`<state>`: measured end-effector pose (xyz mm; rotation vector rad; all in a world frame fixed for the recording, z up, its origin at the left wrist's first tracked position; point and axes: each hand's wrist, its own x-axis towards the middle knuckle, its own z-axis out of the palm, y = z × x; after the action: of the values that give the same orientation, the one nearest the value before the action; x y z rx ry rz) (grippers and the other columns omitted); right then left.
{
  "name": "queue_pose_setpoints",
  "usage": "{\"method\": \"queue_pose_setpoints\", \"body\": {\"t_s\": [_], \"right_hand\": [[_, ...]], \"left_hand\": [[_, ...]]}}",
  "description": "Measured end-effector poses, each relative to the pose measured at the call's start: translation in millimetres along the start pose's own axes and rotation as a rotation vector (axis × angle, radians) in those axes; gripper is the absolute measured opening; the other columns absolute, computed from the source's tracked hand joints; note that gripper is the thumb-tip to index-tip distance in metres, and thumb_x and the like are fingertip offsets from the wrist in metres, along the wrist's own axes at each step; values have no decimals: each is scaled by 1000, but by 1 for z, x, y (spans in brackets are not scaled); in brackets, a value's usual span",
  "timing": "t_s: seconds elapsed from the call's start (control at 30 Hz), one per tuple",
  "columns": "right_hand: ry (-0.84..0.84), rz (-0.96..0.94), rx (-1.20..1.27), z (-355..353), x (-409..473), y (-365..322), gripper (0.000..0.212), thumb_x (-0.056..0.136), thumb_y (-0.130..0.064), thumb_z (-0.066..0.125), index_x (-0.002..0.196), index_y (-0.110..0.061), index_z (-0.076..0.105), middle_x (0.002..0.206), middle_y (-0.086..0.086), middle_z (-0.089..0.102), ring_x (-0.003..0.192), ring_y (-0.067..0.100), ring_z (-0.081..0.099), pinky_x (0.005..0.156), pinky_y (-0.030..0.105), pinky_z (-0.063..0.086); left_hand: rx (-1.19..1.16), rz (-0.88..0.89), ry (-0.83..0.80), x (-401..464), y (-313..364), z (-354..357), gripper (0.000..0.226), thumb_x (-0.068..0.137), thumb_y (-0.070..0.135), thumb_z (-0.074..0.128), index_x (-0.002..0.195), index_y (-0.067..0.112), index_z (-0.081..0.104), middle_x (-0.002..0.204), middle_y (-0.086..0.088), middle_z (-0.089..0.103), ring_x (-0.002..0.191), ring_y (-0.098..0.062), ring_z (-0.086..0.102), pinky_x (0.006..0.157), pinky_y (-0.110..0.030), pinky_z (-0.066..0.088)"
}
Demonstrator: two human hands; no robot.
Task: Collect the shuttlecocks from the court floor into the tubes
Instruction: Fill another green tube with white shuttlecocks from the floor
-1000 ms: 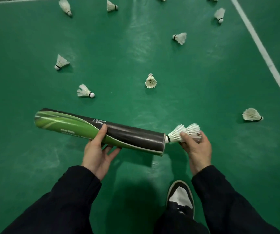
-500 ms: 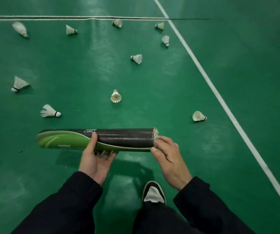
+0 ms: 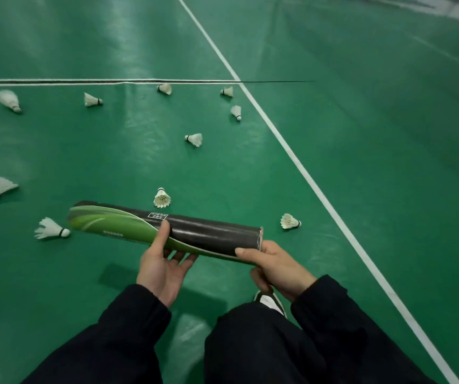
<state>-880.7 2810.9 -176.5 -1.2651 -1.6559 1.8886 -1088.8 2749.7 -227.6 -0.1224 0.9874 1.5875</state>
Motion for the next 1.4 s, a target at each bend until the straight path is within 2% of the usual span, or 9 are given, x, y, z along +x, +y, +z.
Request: {"method": "queue_pose_setpoints", "body": {"t_s": [0.17,0.43,0.53,0.63,0.73,0.83,1.0,1.27,1.4], "right_hand": [[-7,106,276,-66,30,36,43,91,-41,63,125,-17,68,126,0,70,57,20,63,44,25,48],[727,291,-30,-223,184,163,26,96,-27,66,119,-14,65,124,15,67,92,23,65,88,36,53],[635,405,-359,-260,232,206,61,94,-31,69,148,-14,47,149,21,41,123,38,56,113,43,42],[576,393,-514,-275,261,209,40,102,-24,58,136,-5,57,143,26,47,112,42,60,102,44,47],[548,252,12,-257,277,153,13,101,-11,58,111,-9,66,118,17,67,89,29,65,70,32,59],[245,82,391,-220,287,64,14,97,-8,61,105,-11,72,107,10,74,87,18,69,70,28,58],[-93,-135,164,-141,296,-23,21,92,3,64,96,-16,71,89,0,75,79,9,66,72,26,54],[117,-349,58,-58,287,-74,22,89,-28,73,97,-25,52,86,-9,54,65,12,45,58,34,43],[-329,-483,17,-14,275,-91,16,94,-30,64,108,-27,70,92,-14,72,59,11,57,52,26,45]], "left_hand": [[90,-42,67,58,-41,26,32,93,39,69,114,16,66,108,-6,70,116,-29,64,90,-47,56],[175,-41,216,167,-80,58,58,92,43,67,141,14,57,123,-8,67,125,-29,60,91,-45,55],[166,5,272,189,-76,71,51,94,41,65,137,15,58,119,-7,67,121,-27,62,91,-44,54],[145,63,351,199,-53,78,43,94,42,65,128,17,61,117,-7,66,119,-26,62,90,-44,55],[127,120,435,203,-18,81,36,96,43,64,120,17,63,117,-8,65,118,-26,62,88,-43,56],[88,166,484,202,11,91,32,96,43,64,114,17,64,114,-8,65,117,-26,63,87,-43,56],[-30,215,465,181,45,116,47,94,45,64,129,15,62,127,-10,65,120,-29,63,89,-43,56],[-137,367,514,131,104,98,41,95,40,66,126,14,60,116,-11,67,118,-31,65,88,-47,61],[-182,413,500,119,133,57,39,94,40,67,123,15,62,114,-10,68,120,-32,64,91,-49,58]]}}
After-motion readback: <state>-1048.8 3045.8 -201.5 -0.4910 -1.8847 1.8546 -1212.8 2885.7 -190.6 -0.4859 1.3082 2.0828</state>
